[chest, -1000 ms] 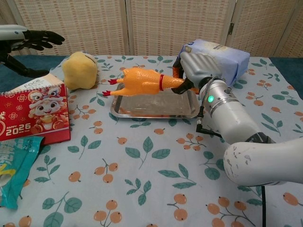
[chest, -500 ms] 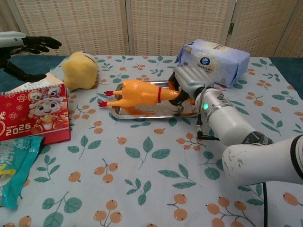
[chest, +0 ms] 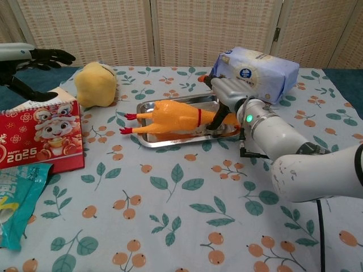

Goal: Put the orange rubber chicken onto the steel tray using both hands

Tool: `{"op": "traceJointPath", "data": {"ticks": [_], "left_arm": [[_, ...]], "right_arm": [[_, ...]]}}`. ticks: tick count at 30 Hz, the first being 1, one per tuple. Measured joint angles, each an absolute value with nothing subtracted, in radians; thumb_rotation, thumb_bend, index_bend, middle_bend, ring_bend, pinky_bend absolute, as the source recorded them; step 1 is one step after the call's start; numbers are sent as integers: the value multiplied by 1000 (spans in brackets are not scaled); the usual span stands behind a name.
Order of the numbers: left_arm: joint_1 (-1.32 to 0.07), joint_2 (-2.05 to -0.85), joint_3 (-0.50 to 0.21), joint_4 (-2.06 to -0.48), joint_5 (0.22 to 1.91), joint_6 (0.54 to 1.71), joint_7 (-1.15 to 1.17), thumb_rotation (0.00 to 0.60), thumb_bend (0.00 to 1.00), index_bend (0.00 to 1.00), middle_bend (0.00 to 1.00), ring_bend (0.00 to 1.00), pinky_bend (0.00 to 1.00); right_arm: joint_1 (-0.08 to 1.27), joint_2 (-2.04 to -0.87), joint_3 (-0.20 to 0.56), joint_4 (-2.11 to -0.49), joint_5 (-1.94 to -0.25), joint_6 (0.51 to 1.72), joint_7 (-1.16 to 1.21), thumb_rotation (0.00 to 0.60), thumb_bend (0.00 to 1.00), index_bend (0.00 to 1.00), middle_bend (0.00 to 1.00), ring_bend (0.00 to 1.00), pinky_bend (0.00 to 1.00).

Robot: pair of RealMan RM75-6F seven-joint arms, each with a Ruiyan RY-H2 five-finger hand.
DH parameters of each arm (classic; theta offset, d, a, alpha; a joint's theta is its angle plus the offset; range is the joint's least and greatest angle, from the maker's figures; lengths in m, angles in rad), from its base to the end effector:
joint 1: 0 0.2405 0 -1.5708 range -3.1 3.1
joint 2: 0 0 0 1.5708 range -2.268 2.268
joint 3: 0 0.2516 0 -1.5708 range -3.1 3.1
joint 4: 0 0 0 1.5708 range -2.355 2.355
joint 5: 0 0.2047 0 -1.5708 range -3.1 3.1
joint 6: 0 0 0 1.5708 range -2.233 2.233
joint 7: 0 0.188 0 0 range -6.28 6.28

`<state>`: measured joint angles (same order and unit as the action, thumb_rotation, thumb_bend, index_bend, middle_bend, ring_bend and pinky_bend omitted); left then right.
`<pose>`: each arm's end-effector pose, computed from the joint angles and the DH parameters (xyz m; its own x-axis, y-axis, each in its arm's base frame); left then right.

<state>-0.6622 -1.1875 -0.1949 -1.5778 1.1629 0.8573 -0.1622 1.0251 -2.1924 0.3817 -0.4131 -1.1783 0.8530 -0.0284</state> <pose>-0.1933 0.3936 0.0797 0.1761 0.3380 0.9245 0.9757 -0.1845 -0.1184 -0.1039 -0.4641 -0.1162 0.3691 -0.1327 0.9199 -0.9135 -0.2338 0.3329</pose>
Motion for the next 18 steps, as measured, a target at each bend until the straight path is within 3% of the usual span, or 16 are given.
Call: {"op": "traceJointPath", "data": {"ticks": [4,11,18], "left_arm": [[-666,-1177,-196,-1585,1132,845,-142,600,402,0,0,0,0],[-679,-1156,-189,-1610,1065,829,-50,600,403,0,0,0,0],[-671,-1115,-174,-1683,1021,876,50,600,422,0,0,0,0]], "right_arm": [[1005,-2124,373,-529,-1182,817,-10,600,14,0,0,0,0],[935,-1912,349,-913,-1174,772,-22,600,4,0,0,0,0],[835,-1669,297,-1265,-1167,839,-171,600,0,0,0,0,0]]}}
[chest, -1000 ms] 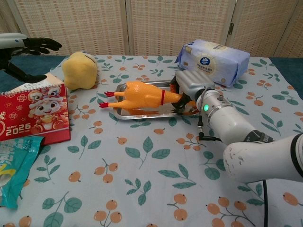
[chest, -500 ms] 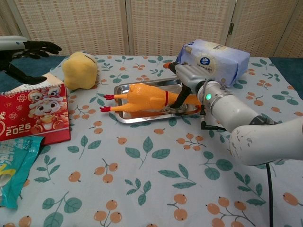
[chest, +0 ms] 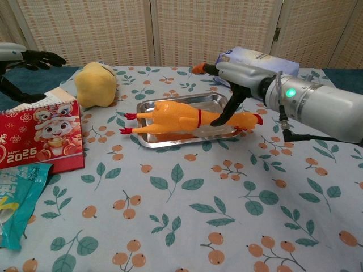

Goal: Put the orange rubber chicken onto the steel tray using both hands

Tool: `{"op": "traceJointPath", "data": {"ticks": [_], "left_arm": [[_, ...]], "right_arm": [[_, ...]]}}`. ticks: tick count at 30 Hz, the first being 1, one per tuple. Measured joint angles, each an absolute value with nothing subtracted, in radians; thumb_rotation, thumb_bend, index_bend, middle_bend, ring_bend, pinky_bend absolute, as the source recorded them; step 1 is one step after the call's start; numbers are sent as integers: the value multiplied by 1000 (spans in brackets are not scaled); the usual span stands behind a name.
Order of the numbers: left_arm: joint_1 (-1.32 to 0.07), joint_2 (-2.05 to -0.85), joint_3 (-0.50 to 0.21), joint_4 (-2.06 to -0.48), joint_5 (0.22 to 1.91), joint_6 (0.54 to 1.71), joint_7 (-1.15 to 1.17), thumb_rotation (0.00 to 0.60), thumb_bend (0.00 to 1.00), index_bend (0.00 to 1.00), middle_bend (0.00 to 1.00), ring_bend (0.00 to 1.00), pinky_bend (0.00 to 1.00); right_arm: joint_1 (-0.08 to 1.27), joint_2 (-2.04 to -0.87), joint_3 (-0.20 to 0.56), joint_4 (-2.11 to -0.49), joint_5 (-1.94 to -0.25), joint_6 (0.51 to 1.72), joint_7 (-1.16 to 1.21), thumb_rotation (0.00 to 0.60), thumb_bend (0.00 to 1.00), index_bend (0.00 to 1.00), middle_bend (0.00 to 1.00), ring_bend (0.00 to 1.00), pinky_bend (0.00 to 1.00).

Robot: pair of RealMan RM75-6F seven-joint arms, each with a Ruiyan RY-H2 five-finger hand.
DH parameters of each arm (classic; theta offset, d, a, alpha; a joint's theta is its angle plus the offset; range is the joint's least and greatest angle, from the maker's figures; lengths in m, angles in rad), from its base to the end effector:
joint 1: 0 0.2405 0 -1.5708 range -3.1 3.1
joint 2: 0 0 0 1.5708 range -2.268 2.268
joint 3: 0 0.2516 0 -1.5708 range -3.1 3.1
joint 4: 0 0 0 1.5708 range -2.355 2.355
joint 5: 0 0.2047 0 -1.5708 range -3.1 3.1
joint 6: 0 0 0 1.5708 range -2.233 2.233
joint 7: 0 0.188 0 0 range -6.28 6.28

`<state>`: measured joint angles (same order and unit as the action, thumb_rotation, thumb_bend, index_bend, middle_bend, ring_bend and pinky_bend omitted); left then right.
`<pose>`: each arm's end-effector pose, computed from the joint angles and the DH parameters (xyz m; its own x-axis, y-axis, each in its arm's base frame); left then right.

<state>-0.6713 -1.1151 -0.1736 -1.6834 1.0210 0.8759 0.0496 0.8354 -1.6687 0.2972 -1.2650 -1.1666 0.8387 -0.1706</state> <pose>-0.1981 0.3854 0.0940 0.2886 0.3283 0.8994 0.9560 -0.1502 -0.2520 -0.0972 -0.4209 -0.0455 0.3413 -0.2624 0.9026 -0.8891 -0.4016 0.2195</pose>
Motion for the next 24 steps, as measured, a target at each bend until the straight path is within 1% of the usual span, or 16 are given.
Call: {"op": "traceJointPath", "data": {"ticks": [2,4,5,7,8,11,15,21,24], "left_arm": [[-656,-1107,-168,-1695,1024,917,70,600,428,0,0,0,0],[-628,-1098,-158,-1706,1035,983,88,600,438,0,0,0,0],[-611,-1093,-152,-1710,1041,1016,94,600,443,0,0,0,0],[-558,-1073,-129,-1719,1051,1088,112,600,446,0,0,0,0],[-532,-1060,-117,-1722,1053,1116,124,600,446,0,0,0,0],[-446,-1037,-85,-1720,1064,1214,155,600,445,0,0,0,0],[-328,-1046,-48,-1693,1109,1373,144,600,443,0,0,0,0],[-170,-1076,21,-1654,1211,1574,150,600,442,0,0,0,0],[-138,-1087,43,-1643,1258,1615,151,600,442,0,0,0,0]], "right_arm": [[799,-1625,278,-1317,-1167,909,-263,600,0,0,0,0,0],[762,-1597,260,-1358,-1168,989,-345,600,0,0,0,0,0],[734,-1574,246,-1391,-1170,1047,-395,600,0,0,0,0,0],[684,-1532,222,-1446,-1173,1135,-464,600,0,0,0,0,0],[646,-1499,203,-1483,-1177,1192,-508,600,0,0,0,0,0],[543,-1416,144,-1563,-1188,1311,-595,600,0,0,0,0,0],[426,-1331,81,-1621,-1204,1416,-605,600,0,0,0,0,0],[289,-1296,36,-1606,-1227,1555,-546,600,0,0,0,0,0],[254,-1290,21,-1589,-1243,1585,-512,600,0,0,0,0,0]]}}
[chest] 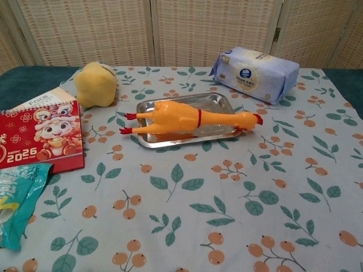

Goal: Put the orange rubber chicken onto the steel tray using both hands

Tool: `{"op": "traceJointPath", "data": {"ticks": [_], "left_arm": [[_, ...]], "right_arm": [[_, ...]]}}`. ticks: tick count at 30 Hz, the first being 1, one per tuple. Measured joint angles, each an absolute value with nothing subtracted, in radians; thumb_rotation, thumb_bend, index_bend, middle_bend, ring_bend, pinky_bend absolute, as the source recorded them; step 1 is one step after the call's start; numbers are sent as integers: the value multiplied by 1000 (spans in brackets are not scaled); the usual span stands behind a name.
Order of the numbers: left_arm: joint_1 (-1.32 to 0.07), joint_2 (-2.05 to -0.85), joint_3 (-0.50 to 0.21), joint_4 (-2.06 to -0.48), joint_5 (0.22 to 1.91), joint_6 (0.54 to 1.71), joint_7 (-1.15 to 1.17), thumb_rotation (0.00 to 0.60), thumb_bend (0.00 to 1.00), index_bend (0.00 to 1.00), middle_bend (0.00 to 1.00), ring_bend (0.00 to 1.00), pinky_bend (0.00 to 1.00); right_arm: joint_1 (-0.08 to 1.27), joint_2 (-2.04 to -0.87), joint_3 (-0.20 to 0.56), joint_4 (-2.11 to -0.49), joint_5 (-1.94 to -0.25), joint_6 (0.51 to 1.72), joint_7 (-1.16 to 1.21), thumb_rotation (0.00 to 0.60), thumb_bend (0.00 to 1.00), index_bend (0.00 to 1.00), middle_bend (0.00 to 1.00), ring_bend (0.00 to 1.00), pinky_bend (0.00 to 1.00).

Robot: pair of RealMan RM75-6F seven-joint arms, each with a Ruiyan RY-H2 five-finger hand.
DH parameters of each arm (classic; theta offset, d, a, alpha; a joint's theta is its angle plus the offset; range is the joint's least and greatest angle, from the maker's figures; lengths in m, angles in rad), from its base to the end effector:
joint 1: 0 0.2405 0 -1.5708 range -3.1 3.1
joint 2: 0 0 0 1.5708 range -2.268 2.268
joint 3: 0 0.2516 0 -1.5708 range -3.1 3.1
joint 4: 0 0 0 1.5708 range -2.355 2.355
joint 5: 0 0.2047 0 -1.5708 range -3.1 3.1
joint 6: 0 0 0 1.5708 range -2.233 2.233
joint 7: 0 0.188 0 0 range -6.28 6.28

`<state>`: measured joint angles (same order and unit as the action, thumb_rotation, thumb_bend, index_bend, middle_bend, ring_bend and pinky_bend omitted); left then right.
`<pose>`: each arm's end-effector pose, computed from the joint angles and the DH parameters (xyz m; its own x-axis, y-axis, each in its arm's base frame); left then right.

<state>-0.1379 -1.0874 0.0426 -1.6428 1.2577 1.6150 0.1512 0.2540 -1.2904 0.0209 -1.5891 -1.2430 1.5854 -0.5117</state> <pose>-0.3310 0.2176 0.1940 0.5395 -0.0272 0.8416 0.8286 0.1950 -0.5249 -0.2945 -0.2647 0.1344 0.6886 0.0474 0.7236 -0.7231 0.1195 0.6803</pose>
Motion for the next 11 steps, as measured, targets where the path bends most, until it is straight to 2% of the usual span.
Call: {"op": "traceJointPath", "data": {"ticks": [3,11], "left_arm": [[-134,-1085,52,-1640,1301,1610,125,600,442,0,0,0,0],[-144,-1060,72,-1648,1364,1505,76,600,442,0,0,0,0]], "right_arm": [[234,-1283,12,-1584,-1265,1606,-468,600,0,0,0,0,0],[174,-1248,6,-1574,-1398,1658,-333,600,0,0,0,0,0]]}}
